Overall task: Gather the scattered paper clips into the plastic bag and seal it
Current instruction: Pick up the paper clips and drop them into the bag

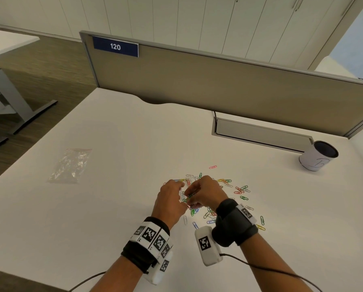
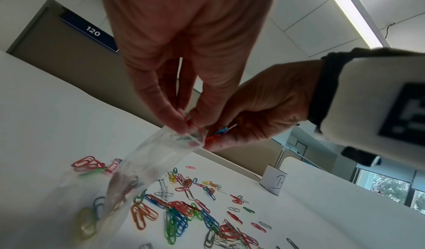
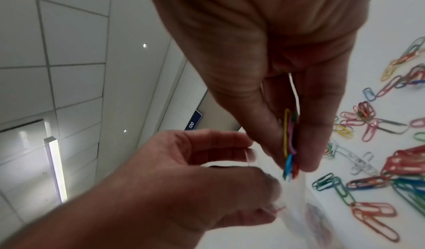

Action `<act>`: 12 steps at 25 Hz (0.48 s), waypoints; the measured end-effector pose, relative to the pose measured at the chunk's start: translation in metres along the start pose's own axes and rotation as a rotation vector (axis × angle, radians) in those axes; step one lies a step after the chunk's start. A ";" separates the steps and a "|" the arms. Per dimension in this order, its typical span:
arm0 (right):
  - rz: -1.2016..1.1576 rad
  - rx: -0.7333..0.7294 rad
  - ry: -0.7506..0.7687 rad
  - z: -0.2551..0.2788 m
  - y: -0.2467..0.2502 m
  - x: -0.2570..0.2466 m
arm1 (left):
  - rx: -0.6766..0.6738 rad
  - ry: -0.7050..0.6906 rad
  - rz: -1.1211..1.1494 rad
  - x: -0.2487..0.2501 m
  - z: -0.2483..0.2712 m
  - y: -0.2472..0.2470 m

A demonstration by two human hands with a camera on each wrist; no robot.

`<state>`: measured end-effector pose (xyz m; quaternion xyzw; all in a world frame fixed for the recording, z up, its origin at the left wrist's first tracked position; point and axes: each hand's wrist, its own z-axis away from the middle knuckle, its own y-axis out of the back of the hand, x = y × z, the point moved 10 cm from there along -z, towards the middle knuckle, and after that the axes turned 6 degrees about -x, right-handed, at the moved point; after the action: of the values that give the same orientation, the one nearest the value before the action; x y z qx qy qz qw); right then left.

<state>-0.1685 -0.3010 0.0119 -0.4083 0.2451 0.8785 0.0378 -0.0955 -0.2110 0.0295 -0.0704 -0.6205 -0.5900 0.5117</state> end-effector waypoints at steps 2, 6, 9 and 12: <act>0.031 -0.030 -0.009 -0.001 0.000 -0.005 | -0.003 -0.009 0.005 0.003 0.002 0.001; -0.067 -0.001 0.015 -0.003 0.006 -0.015 | 0.004 -0.036 0.024 0.011 0.005 0.004; -0.141 0.020 -0.013 -0.002 0.003 -0.013 | 0.007 -0.039 0.027 0.011 0.006 0.007; -0.110 0.035 -0.024 -0.001 0.002 -0.013 | 0.027 -0.036 0.036 0.009 0.006 0.010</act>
<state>-0.1600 -0.3019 0.0216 -0.4100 0.2374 0.8754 0.0961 -0.0962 -0.2080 0.0440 -0.0853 -0.6362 -0.5710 0.5118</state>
